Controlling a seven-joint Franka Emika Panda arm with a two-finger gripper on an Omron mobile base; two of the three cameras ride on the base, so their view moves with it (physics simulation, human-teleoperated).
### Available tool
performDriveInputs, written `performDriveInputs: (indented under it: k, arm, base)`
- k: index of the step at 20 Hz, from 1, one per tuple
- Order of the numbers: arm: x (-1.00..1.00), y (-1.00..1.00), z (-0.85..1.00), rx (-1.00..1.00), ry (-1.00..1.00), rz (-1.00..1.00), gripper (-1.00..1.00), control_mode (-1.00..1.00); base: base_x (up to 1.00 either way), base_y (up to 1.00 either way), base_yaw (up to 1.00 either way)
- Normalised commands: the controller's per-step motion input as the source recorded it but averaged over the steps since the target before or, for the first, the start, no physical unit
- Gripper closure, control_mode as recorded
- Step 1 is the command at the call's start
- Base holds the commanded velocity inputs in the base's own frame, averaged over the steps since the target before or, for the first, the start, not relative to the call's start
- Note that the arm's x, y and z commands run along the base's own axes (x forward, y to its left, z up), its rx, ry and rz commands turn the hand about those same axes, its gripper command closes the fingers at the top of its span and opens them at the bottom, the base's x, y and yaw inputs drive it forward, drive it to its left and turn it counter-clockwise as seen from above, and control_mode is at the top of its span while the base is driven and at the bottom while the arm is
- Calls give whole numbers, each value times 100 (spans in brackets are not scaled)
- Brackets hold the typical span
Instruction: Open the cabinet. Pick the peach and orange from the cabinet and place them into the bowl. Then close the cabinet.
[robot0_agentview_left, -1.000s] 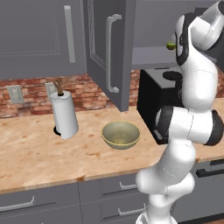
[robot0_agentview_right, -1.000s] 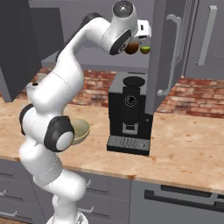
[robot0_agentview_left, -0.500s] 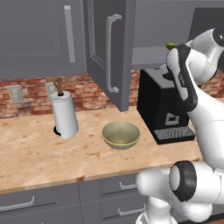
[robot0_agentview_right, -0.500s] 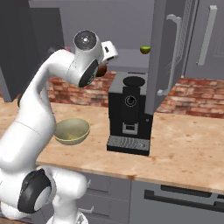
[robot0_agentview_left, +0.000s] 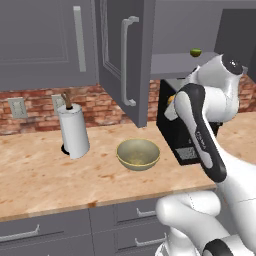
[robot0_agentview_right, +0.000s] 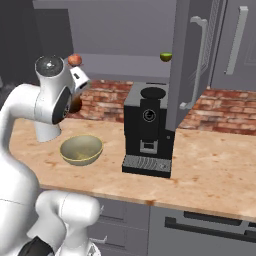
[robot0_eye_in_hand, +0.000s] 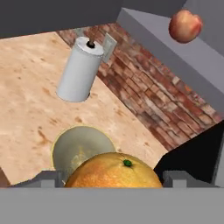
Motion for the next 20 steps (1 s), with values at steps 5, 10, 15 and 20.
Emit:
performDriveInputs:
  k: [5,10,15,20]
  arm:
    - [-7,91,-18,-15,36,18,100,-100]
    - [0,0,-4,0,-1,0,100,-100]
    - [-4,-1,-50,-2,3,7,100,-100]
    - [-2,-1,-58,-4,2,13,100,-100]
  base:
    - [0,0,0]
    - [0,0,0]
    - [0,0,0]
    - [0,0,0]
